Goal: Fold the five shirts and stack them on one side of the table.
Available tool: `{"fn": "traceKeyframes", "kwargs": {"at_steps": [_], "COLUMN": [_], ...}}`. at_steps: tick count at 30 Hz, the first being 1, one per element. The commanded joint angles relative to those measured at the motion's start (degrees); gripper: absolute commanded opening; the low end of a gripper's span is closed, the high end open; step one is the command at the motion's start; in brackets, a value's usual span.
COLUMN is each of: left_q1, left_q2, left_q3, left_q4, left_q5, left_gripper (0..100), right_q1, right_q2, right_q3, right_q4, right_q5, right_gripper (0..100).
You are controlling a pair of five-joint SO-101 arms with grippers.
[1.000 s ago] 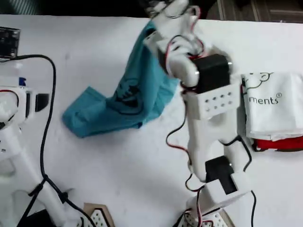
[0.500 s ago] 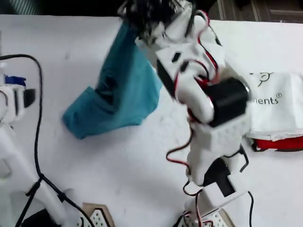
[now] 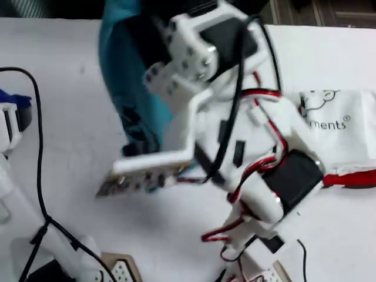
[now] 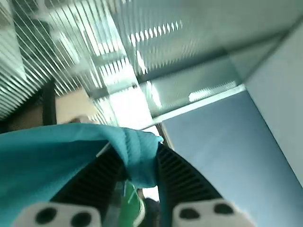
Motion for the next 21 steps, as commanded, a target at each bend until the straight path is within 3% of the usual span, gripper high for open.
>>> {"fn": "traceKeyframes", "kwargs": {"at_steps": [1, 5, 14, 18, 21], "left_q1": [-0.48, -0.48, -0.13, 3.21, 9.80], "left_q2": [-1.63, -1.63, -1.63, -1.19, -1.19], "left_q3": [-0.09, -0.09, -0.09, 0.26, 3.16], "left_q4": [-0.88, -0.88, 1.05, 2.73, 4.57], "left_q5": [0.79, 2.90, 2.81, 1.76, -3.96], "left_gripper": [30, 30, 30, 30, 30], "right_q1": [-3.21, -2.68, 14.02, 20.35, 24.04], "right_q2": [0.92, 5.67, 19.91, 25.01, 27.47], "right_q3": [4.13, 13.27, 21.80, 21.89, 21.80], "right_q4": [-1.27, -1.54, 0.66, 8.04, 14.02], "right_q5": [0.97, 0.88, -11.43, -17.76, -23.91], "right_gripper": [1.9, 1.9, 1.9, 1.9, 1.9]}}
